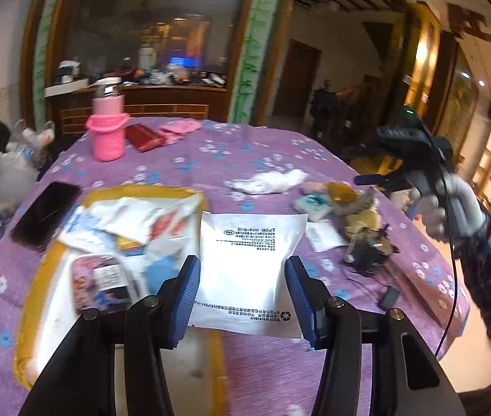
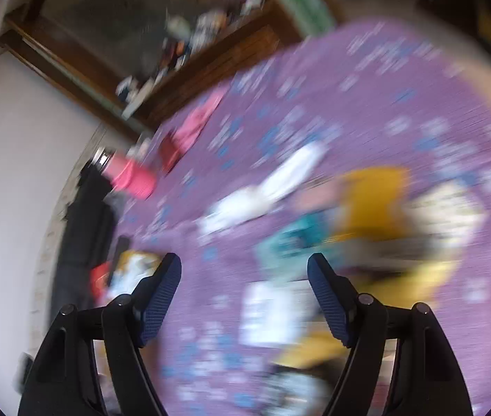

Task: Organize soft objects
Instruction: 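Carry the white packet into the box with the left tool while the right tool grasps the white twisted towel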

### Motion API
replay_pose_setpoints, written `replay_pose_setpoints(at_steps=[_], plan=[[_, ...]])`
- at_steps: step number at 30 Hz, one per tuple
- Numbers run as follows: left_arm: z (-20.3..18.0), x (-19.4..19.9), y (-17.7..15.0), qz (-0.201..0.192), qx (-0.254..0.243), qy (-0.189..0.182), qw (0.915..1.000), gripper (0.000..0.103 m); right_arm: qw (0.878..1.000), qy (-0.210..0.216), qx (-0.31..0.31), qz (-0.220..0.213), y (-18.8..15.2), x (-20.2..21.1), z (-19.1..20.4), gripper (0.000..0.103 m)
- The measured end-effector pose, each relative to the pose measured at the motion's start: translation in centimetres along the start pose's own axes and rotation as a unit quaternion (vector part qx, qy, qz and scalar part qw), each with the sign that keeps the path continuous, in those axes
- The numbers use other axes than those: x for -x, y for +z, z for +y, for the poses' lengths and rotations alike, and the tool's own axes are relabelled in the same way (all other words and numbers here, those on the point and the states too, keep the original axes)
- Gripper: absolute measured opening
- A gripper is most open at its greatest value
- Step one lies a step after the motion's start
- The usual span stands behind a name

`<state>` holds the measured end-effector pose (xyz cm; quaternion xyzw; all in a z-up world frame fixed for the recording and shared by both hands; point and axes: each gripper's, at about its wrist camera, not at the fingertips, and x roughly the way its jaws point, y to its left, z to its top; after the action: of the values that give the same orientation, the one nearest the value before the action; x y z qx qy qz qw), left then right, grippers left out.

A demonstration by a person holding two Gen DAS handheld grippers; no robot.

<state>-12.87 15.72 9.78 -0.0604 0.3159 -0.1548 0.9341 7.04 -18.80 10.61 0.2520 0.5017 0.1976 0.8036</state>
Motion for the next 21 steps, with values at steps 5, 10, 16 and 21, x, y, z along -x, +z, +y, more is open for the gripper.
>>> replay_pose_setpoints(at_steps=[5, 10, 16, 21], plan=[[4.4, 0.4, -0.9, 0.012, 0.031, 0.034, 0.9989, 0.054, 0.996, -0.045, -0.047, 0.058, 2.5, -8.6, 2.3, 0.074], [8.4, -0.7, -1.8, 0.051, 0.046, 0.086, 0.9940, 0.054, 0.986, -0.115, -0.115, 0.031, 4.4, -13.6, 1.3, 0.074], [10.9, -1.9, -2.4, 0.077, 0.060, 0.123, 0.9876, 0.063, 0.980, -0.194, -0.052, -0.003, 4.5, -15.6, 3.3, 0.050], [11.7, 0.0, -2.5, 0.058, 0.086, 0.102, 0.9894, 0.067, 0.982, -0.184, -0.024, -0.028, 4.1, -13.2, 3.7, 0.044]])
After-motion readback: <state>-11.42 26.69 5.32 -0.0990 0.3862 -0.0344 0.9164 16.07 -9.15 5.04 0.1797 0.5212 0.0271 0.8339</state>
